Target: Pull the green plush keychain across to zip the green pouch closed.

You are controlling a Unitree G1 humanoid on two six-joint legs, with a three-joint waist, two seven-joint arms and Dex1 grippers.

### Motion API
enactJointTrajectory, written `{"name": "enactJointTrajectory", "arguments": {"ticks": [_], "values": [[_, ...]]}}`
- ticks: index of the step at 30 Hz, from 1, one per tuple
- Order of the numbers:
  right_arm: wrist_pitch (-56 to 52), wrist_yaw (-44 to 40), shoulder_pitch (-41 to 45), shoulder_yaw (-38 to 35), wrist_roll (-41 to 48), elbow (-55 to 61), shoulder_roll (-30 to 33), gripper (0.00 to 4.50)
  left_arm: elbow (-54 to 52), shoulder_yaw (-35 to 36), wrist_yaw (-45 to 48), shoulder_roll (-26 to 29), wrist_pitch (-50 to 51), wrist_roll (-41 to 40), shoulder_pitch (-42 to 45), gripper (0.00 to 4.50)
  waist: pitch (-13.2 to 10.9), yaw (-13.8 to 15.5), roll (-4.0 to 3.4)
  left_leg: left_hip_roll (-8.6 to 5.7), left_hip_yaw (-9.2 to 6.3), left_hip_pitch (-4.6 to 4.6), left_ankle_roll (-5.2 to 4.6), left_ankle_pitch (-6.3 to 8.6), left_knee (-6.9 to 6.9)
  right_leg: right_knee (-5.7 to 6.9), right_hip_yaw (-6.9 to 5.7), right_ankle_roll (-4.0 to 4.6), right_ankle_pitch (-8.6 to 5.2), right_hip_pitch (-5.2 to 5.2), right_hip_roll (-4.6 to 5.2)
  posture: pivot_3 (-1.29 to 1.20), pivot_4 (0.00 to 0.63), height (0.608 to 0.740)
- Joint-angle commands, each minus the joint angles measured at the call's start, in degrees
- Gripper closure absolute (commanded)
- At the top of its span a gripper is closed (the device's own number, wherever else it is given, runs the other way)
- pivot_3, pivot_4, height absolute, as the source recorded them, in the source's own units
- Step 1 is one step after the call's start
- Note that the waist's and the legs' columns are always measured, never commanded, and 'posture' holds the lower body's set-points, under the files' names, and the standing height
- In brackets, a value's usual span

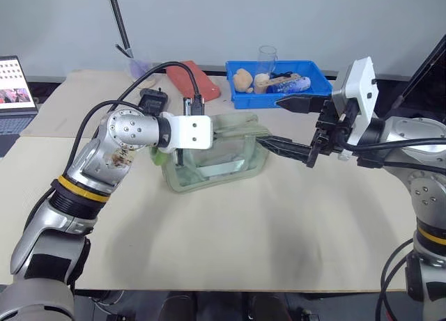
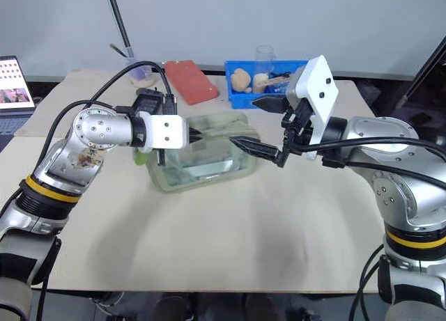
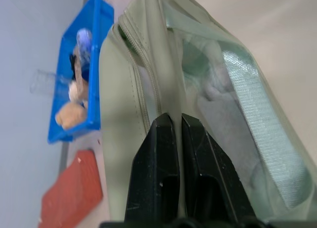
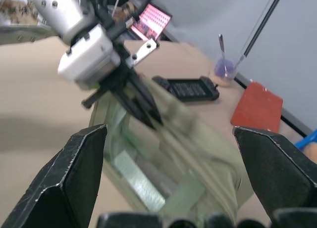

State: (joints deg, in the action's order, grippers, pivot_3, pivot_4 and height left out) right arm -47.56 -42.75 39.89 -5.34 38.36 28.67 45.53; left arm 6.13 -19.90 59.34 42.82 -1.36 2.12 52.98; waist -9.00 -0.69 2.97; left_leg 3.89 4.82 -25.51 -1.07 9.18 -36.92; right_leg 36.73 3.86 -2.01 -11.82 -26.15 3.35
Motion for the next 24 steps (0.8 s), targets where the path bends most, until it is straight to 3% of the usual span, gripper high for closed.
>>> {"name": "enactJointTrajectory", "arguments": {"ticks": [1, 9, 19, 22, 24], "values": [[2.33, -0.43, 0.38, -1.30, -0.90, 0.30, 0.92, 0.00, 5.53, 3.27, 2.18, -0.86, -9.26, -1.58, 3.37, 4.44, 0.00, 0.00, 0.00, 0.00, 0.00, -0.01, 0.00, 0.00, 0.00, 0.00, 0.00, 0.00, 0.00, 0.00, 0.00, 0.00, 0.150, 0.740], [3.21, -1.31, -2.31, -1.11, -2.46, 0.74, 1.76, 0.00, 8.50, 4.72, 6.36, -3.33, -18.11, -4.16, 3.16, 4.44, 0.00, -0.01, 0.00, 0.00, -0.01, -0.06, 0.00, 0.00, -0.01, -0.03, 0.00, -0.21, 0.11, 0.00, 0.00, 0.00, 0.150, 0.740], [4.28, -2.81, -3.76, -0.97, -3.69, 0.40, 2.41, 0.00, 6.11, 4.90, 8.29, -2.67, -16.27, -2.85, 1.23, 4.44, 0.00, -0.11, 0.00, 0.01, -0.03, -0.03, 0.00, 0.00, -0.02, 0.02, 0.00, -0.26, 0.14, 0.00, -0.03, 0.00, 0.150, 0.740], [4.88, -3.98, -4.63, -0.64, -4.71, -0.12, 3.37, 0.00, 4.04, 5.43, 9.67, -2.38, -13.26, -4.35, 0.95, 3.46, 0.00, -0.09, 0.00, 0.00, -0.02, -0.04, 0.00, 0.00, -0.03, 0.02, 0.00, -0.26, 0.14, 0.00, -0.02, 0.00, 0.150, 0.740], [5.52, -4.84, -5.41, -0.06, -5.72, -0.29, 4.43, 0.00, 2.04, 5.99, 10.89, -2.00, -10.48, -5.89, 0.68, 2.57, 0.00, -0.09, 0.00, 0.01, -0.02, -0.03, 0.00, 0.00, -0.04, 0.02, 0.00, -0.24, 0.12, 0.00, -0.02, 0.00, 0.150, 0.740]]}}
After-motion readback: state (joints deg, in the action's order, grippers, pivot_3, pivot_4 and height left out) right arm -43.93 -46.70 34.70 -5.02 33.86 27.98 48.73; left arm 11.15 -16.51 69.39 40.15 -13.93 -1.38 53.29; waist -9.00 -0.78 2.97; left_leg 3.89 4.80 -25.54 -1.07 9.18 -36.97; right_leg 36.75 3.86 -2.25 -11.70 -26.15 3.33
